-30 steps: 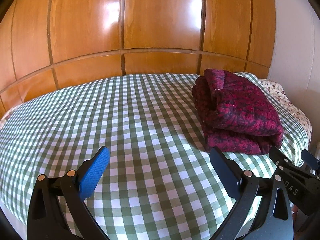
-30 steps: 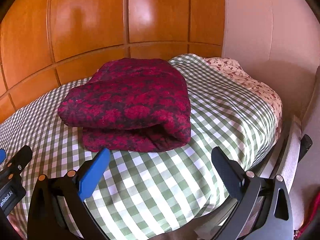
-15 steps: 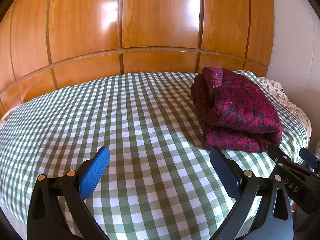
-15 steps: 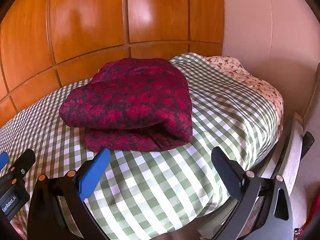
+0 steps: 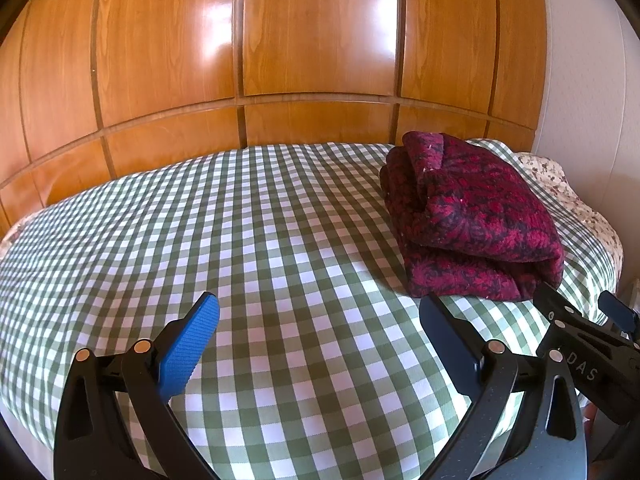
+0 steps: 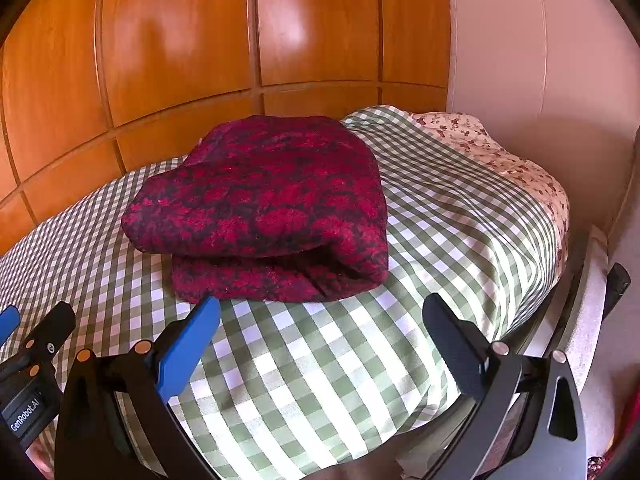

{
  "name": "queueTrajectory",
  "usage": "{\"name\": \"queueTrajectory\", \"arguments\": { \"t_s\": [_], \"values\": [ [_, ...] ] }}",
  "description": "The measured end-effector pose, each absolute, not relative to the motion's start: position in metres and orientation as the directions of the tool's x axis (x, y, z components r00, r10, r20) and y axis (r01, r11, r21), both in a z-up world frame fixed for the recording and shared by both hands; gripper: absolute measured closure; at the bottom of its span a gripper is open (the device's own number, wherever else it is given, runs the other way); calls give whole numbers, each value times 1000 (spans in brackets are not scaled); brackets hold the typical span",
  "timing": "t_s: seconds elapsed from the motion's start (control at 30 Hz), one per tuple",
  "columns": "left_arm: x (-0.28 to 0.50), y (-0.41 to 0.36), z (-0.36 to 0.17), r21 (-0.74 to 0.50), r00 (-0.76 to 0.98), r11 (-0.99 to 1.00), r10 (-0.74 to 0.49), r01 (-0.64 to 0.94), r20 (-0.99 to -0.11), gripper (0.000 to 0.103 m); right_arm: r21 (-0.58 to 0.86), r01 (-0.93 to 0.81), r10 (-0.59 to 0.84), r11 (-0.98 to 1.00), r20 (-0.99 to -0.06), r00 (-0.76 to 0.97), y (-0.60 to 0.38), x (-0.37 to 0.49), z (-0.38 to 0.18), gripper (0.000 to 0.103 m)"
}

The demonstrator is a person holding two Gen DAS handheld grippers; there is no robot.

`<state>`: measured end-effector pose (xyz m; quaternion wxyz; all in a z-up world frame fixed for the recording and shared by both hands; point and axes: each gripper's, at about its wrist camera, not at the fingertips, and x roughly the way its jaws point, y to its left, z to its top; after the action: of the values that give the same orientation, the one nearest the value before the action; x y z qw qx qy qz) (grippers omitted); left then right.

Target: Fold small clothes

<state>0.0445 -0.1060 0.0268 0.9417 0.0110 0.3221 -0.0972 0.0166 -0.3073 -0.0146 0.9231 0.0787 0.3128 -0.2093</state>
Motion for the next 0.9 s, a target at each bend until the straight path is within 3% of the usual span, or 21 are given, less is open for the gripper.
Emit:
{"name": "queueTrajectory", "arguments": {
  "t_s": [0.9],
  "values": [
    [43, -107, 20, -41, 763, 979, -182, 200, -620, 4, 18, 442, -339, 897, -615, 712, -306, 16, -18, 2]
  ]
}}
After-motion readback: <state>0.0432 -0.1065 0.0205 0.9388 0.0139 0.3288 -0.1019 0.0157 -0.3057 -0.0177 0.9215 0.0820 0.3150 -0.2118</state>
